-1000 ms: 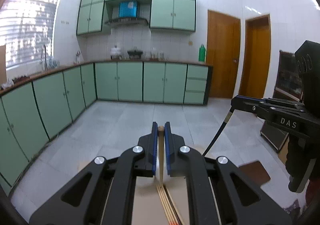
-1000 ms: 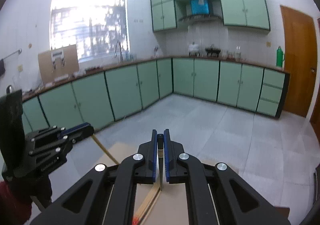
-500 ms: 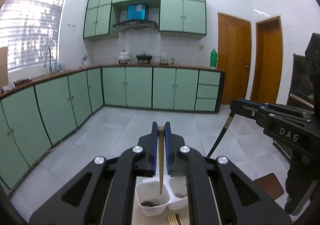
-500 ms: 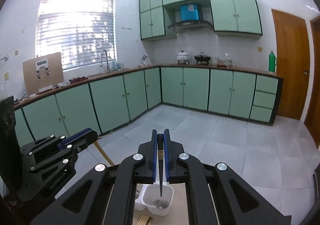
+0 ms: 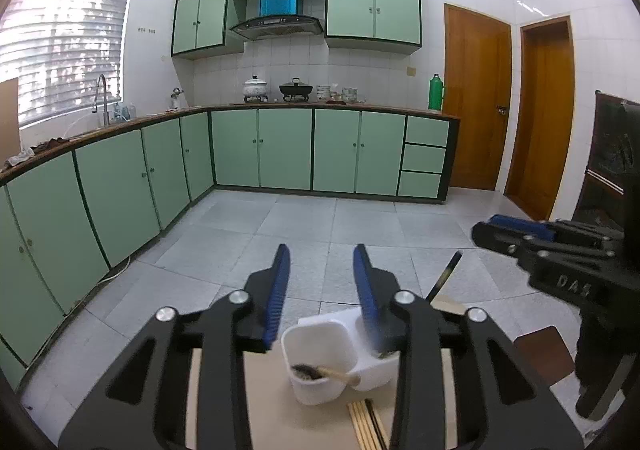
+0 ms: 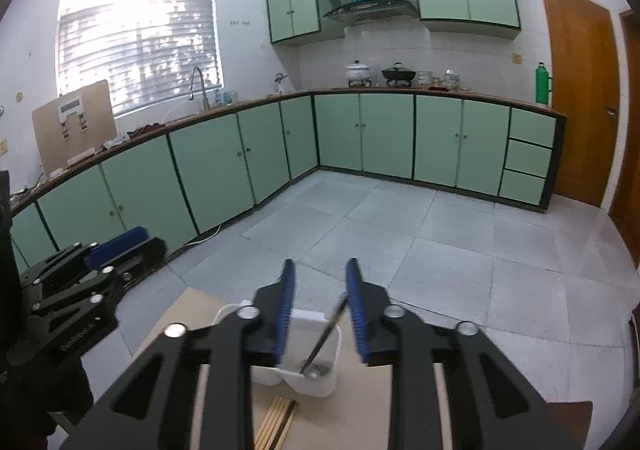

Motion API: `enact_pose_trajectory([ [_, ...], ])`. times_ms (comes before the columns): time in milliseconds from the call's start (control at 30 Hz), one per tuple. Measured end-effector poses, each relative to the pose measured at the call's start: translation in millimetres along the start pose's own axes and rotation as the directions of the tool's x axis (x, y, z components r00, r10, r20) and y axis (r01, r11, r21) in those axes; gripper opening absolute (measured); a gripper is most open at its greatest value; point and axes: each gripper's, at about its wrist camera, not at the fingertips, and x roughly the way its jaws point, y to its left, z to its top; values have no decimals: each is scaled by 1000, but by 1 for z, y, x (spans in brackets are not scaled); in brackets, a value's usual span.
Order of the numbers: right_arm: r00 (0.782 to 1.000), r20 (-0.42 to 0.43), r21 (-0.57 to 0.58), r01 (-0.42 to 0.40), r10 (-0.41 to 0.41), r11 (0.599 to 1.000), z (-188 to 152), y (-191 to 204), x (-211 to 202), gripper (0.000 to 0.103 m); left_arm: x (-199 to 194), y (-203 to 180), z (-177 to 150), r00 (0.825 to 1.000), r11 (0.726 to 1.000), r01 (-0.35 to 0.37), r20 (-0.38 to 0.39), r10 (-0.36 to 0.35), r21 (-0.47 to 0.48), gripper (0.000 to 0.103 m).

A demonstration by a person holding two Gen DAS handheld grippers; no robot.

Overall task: Organize utensils
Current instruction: 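Withdraw both open tools back toward the remaining chopsticks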

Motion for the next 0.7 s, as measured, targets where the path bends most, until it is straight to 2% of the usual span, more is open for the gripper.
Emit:
enact_pose_trajectory([
  [167, 999, 21, 25, 24, -25, 999, -23, -5, -31, 52, -32, 2, -19, 1000, 1000, -17, 4, 17, 5, 47],
  [300, 999, 23, 43, 41, -42, 998, -57, -3, -55, 66, -59, -1, -49, 1000, 999, -30, -4, 31, 21, 56],
  [367, 999, 8, 65, 39, -39, 997, -80, -2, -64, 69, -66, -1, -64, 999, 999, -28, -24, 28, 17, 58],
  [567, 996, -53, 83, 72, -68, 994, -144, 12, -78, 75, -87, -1, -125, 992, 999, -41, -117, 40, -6, 63],
  [700, 993, -106, 110, 67, -56, 992, -184, 23, -79, 75, -88, 2, -171, 974, 998, -55, -221, 50, -15, 63],
])
